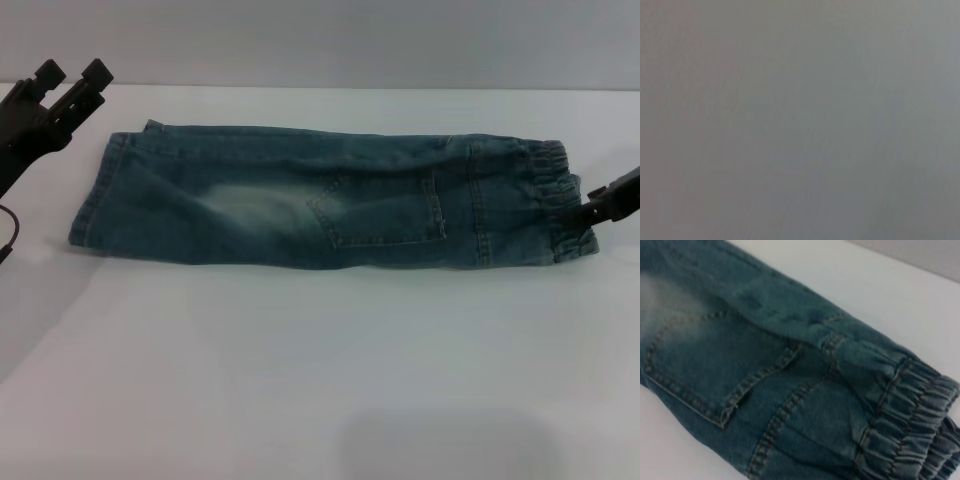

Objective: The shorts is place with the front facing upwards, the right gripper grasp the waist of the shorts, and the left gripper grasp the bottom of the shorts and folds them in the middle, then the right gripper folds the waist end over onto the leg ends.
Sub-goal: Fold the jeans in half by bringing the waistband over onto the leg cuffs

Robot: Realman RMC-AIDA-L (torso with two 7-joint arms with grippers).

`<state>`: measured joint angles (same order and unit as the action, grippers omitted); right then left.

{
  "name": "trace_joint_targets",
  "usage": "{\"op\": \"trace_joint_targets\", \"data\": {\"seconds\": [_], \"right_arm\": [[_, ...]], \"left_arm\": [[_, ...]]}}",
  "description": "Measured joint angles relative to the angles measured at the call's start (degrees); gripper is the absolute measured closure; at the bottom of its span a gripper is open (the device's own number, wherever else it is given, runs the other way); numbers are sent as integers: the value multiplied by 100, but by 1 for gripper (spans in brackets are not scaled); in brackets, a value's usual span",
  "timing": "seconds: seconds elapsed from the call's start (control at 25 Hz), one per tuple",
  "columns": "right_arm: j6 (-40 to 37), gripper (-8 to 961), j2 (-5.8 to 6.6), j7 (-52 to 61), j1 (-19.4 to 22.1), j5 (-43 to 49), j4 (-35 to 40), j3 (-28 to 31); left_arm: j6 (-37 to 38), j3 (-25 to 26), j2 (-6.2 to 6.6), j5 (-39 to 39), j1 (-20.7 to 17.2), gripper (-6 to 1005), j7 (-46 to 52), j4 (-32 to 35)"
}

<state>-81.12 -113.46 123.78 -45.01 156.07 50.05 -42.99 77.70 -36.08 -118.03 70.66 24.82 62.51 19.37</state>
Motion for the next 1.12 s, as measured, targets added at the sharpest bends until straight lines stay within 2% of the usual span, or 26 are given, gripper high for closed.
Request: {"op": "trace_joint_targets", "data": {"seconds": [0.4, 0.6, 0.8, 0.96, 1.12], "right_arm": [[77, 381, -35, 75, 67, 75, -27, -85], [204, 381, -170, 75, 76, 34, -76, -93], [278, 382, -237, 63, 48, 71, -162, -146], [282, 381, -242, 64, 64, 81, -140, -178], [254, 381, -180, 77, 83, 82, -130, -136]], "left_arm": [[16, -1, 6, 0, -28, 179, -2, -4], [-10, -2, 8, -1, -46, 179, -10, -4], [-14, -2, 9, -1, -55, 180, -11, -4], [-28, 10, 9, -3, -75, 180, -50, -4], [-36, 13, 9, -7, -87, 275, -83, -4]]}}
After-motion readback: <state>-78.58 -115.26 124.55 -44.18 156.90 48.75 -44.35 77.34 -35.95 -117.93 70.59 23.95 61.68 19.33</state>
